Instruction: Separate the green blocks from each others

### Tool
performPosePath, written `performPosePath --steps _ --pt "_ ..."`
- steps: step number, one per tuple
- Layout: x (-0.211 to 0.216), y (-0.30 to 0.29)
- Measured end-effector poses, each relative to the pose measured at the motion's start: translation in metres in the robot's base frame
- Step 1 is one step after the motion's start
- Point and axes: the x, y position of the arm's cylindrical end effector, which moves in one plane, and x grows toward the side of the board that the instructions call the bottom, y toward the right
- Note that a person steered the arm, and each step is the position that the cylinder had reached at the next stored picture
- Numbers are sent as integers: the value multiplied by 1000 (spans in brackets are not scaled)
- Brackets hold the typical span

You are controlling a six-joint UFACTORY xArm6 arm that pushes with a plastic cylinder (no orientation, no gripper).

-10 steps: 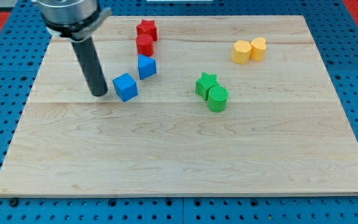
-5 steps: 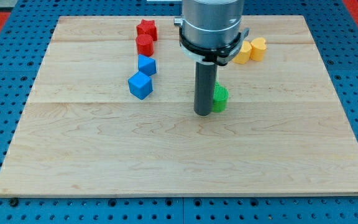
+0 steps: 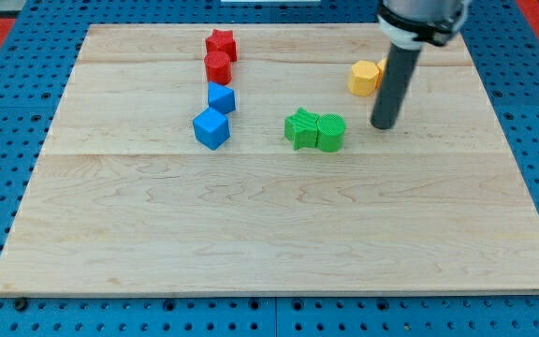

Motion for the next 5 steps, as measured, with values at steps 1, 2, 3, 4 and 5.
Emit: performPosePath --steps 1,2,3,4,5 --pt "-9 -82" --pt "5 -92" --pt "6 -74" --pt "11 -39" --pt "-9 -7"
